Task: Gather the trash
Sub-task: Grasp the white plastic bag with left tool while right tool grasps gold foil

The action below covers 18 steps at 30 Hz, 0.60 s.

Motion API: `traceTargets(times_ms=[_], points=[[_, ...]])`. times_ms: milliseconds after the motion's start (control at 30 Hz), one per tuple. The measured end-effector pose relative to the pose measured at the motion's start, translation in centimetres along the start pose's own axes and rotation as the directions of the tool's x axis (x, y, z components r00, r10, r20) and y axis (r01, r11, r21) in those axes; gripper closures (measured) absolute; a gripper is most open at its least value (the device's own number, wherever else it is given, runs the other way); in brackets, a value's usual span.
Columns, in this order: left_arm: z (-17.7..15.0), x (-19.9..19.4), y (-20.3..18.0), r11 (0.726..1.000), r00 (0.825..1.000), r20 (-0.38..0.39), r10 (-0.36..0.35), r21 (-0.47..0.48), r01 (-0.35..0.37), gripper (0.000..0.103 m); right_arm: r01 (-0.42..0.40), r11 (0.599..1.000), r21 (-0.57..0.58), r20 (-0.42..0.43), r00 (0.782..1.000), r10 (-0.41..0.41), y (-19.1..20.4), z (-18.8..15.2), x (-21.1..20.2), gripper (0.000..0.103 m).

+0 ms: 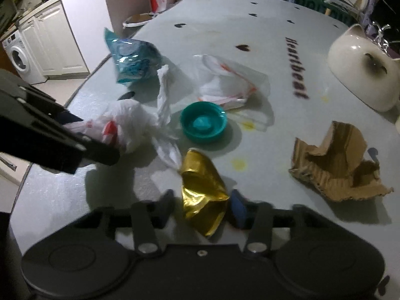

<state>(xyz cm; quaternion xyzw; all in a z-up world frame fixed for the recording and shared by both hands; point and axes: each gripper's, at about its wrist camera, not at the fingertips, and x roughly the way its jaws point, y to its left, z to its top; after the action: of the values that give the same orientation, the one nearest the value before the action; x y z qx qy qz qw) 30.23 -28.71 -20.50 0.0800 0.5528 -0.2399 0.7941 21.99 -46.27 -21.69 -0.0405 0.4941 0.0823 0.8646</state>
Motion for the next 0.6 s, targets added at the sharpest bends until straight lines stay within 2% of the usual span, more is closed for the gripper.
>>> traceTargets(times_ms=[100, 300, 600], points=[[-0.8, -0.4, 0.2, 0.999, 1.000, 0.008, 0.006, -0.038, -0.006, 0.059, 0.001, 1.000, 0.018, -0.001, 1.000, 0.000, 0.2, -0.3, -0.2, 0.063], [-2.6, -2.1, 0.5, 0.994, 0.999, 0.052, 0.014, -0.108, -0.008, 0.060, -0.015, 0.991, 0.132, -0.007, 1.000, 0.016, -0.4, -1.1, -1.2, 0.063], [-4.7, -5.7, 0.7, 0.978, 0.988, 0.147, 0.050, -0.209, -0.018, 0.061, -0.008, 0.982, 0.188, 0.070, 0.998, -0.005, 0.0, -1.5, -5.4, 0.063]])
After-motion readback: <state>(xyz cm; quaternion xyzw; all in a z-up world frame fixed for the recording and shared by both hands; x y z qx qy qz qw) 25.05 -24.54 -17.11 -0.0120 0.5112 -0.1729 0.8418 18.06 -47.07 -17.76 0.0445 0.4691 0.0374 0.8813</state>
